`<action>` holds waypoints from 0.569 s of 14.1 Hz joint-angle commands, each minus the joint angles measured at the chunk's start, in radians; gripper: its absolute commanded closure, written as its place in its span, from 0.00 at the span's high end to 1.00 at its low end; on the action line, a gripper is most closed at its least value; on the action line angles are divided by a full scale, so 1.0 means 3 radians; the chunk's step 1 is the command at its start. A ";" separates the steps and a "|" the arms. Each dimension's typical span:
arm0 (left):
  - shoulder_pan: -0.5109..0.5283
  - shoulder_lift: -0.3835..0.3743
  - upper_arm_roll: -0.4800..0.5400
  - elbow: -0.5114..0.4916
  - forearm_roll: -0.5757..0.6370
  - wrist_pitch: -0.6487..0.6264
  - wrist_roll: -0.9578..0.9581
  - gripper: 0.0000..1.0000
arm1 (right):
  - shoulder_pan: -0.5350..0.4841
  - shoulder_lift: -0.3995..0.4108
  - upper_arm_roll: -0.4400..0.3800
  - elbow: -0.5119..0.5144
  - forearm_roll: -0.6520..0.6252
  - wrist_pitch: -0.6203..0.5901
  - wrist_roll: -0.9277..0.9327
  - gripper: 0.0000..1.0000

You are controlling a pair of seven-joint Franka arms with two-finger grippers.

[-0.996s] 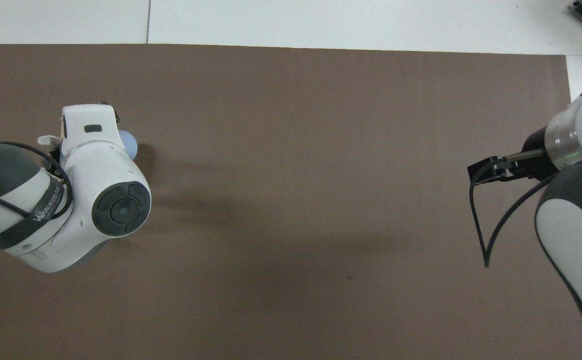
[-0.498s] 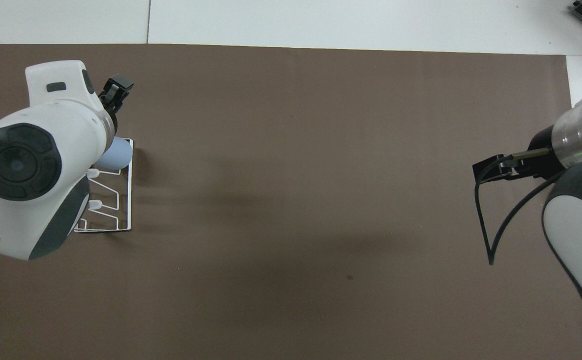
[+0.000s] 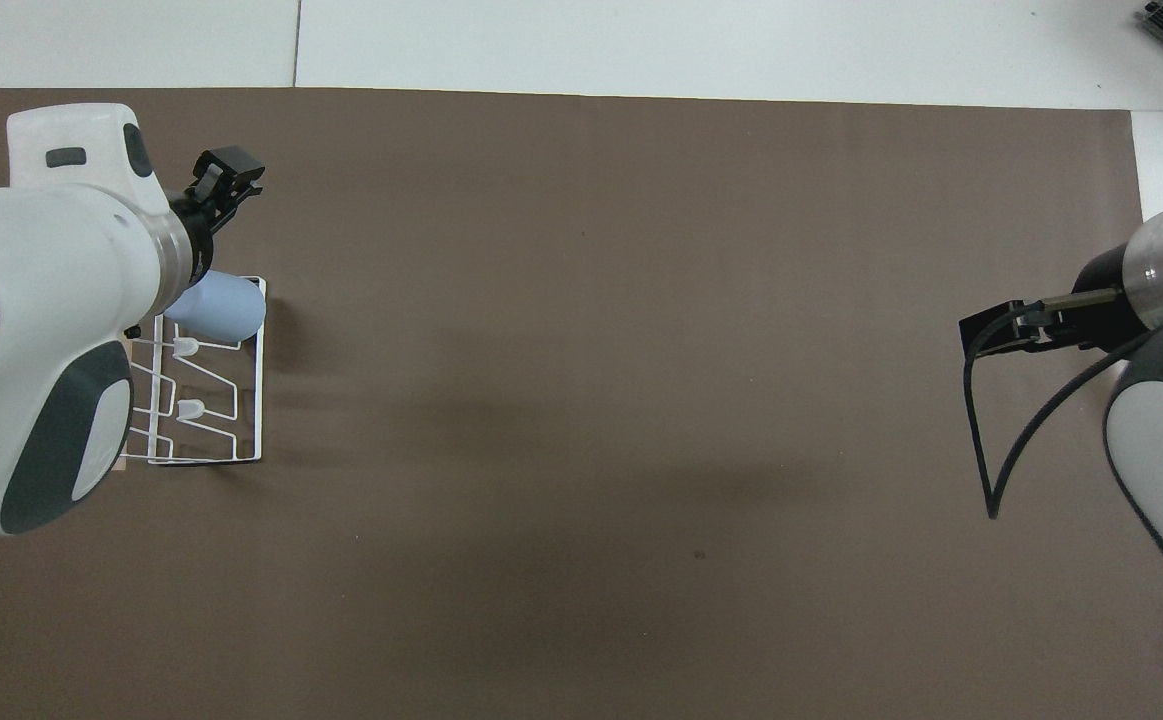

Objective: Hang cup on cup holder
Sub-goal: 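Lower the blue cup onto the rack hook with the left gripper, then open the left gripper and release the cup on the rack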

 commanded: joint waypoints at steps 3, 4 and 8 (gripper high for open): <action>0.0046 -0.0032 0.0043 0.0350 -0.0111 -0.0715 0.0871 1.00 | -0.0027 -0.0038 0.0039 -0.0068 -0.0021 0.0090 0.0107 1.00; 0.0076 -0.0032 0.0043 0.0355 -0.0116 -0.0767 0.1222 1.00 | -0.0017 -0.0038 0.0039 -0.0068 -0.0016 0.0090 0.0143 1.00; 0.0224 0.0009 0.0069 0.0651 -0.0116 -0.1364 0.2450 1.00 | -0.0002 -0.0038 0.0044 -0.0068 -0.0006 0.0084 0.0276 1.00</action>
